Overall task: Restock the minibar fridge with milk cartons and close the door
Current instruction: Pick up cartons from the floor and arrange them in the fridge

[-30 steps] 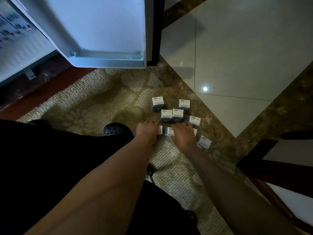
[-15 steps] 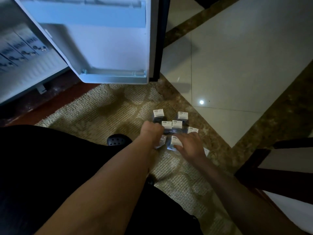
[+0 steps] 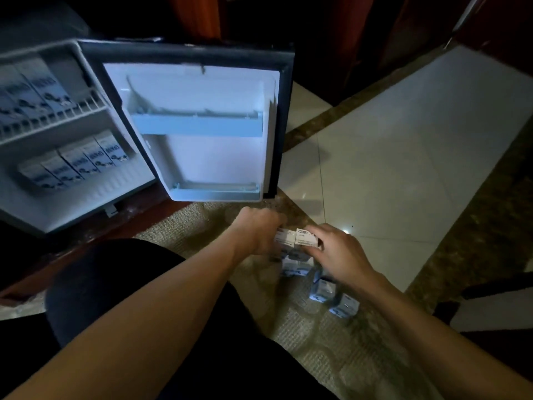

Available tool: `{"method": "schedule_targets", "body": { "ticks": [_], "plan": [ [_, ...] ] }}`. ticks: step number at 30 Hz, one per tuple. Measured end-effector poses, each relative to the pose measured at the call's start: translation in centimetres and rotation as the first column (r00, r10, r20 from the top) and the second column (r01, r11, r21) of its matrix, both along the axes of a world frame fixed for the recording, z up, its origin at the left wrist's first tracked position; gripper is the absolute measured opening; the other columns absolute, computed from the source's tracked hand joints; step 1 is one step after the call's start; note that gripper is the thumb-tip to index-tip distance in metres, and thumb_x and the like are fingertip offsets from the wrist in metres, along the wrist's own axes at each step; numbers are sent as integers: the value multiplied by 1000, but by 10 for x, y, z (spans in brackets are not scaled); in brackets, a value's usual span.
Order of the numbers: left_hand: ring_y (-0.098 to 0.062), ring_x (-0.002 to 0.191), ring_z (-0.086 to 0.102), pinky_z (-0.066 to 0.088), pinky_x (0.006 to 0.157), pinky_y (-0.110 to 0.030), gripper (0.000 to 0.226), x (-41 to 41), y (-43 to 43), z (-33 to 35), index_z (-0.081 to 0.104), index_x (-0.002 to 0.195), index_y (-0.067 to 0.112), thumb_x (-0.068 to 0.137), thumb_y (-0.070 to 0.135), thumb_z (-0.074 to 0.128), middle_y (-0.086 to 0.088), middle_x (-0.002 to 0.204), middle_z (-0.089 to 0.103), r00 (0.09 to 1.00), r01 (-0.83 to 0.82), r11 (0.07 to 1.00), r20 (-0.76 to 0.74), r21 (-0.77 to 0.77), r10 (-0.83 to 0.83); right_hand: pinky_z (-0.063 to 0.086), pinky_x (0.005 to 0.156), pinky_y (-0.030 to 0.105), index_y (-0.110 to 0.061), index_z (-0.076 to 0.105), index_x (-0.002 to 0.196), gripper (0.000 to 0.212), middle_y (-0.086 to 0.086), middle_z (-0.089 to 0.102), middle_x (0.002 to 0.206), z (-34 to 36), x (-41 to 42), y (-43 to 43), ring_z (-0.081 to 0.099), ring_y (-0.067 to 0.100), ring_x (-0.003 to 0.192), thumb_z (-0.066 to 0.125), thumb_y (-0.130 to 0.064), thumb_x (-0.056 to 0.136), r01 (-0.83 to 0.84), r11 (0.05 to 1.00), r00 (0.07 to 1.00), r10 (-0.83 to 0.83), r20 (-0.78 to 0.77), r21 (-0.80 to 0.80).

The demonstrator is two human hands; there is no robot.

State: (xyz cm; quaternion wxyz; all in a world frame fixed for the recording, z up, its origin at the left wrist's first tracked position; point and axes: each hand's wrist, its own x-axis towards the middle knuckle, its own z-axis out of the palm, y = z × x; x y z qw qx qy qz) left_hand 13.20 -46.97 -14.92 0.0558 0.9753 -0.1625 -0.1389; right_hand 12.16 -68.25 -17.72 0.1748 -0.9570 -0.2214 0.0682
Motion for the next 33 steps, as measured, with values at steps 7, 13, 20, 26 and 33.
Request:
{"method": "schedule_targets", "body": {
  "ticks": [7, 13, 20, 26, 33],
  "plan": [
    [-16, 85, 60, 42, 64, -28, 35, -13, 57, 76, 59, 113, 30, 83, 44, 70, 10, 109, 66, 985, -122, 977, 98, -174, 141, 58, 78, 26, -29, 57, 134, 43, -6, 66, 122, 66, 15, 48, 62, 9, 102, 68, -37, 93, -70, 989, 995, 59, 83, 133],
    [-12, 77, 66, 56, 71, -35, 24, -30, 124, 116, 60, 97, 29, 80, 38, 75, 9, 97, 67, 917, -284, 875, 156, -393, 367, 57, 74, 33, -29, 62, 128, 37, -8, 66, 118, 116, 36, 116, 64, 12, 96, 70, -33, 92, -206, 955, 967, 166, 192, 213],
    [-9, 78, 68, 56, 73, -36, 28, -63, 203, 139, 64, 112, 25, 87, 32, 74, 9, 105, 69, 789, -385, 766, 248, -514, 562, 54, 79, 37, -30, 63, 123, 34, -11, 67, 111, 153, 46, 213, 62, 12, 91, 71, -35, 90, -354, 908, 917, 291, 273, 224],
    [-10, 83, 67, 58, 76, -30, 30, -86, 268, 128, 65, 113, 23, 86, 29, 77, 8, 111, 65, 657, -444, 698, 326, -562, 680, 51, 75, 35, -32, 66, 115, 26, -12, 64, 99, 152, 48, 299, 59, 13, 84, 72, -29, 90, -460, 834, 885, 402, 235, 305],
    [-12, 94, 67, 51, 71, -15, 37, -91, 338, 110, 62, 120, 23, 87, 28, 77, 7, 120, 63, 481, -528, 534, 286, -660, 829, 50, 84, 34, -24, 65, 127, 38, -4, 64, 109, 138, 54, 401, 59, 12, 91, 73, -19, 90, -481, 770, 876, 444, 189, 419]
  ]
}}
